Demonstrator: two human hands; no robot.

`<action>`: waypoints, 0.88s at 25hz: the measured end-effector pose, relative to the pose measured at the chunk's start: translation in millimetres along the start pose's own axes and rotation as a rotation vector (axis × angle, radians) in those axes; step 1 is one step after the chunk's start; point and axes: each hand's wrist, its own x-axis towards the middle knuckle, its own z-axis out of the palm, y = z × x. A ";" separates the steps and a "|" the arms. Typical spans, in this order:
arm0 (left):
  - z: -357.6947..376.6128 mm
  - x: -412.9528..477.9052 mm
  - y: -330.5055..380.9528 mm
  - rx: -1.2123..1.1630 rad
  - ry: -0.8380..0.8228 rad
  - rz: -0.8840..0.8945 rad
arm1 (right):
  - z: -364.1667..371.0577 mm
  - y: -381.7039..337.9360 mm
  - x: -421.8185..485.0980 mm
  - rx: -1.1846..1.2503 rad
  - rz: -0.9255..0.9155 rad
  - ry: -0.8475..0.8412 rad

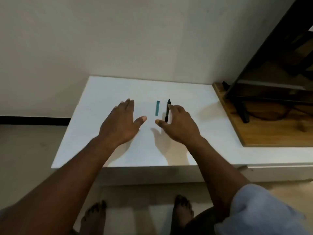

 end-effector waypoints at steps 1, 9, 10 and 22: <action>1.0 7.0 -0.2 0.015 0.007 0.022 | -0.2 3.2 8.6 0.004 0.007 0.000; 5.7 18.2 -3.1 -0.059 -0.090 -0.052 | 13.0 -4.0 11.3 -0.192 -0.053 -0.023; 7.0 16.3 -3.8 -0.057 -0.106 -0.051 | 14.3 -1.6 13.2 -0.181 -0.047 0.024; 3.1 11.6 1.2 -0.228 -0.078 -0.103 | 19.2 11.7 22.0 0.197 0.162 0.257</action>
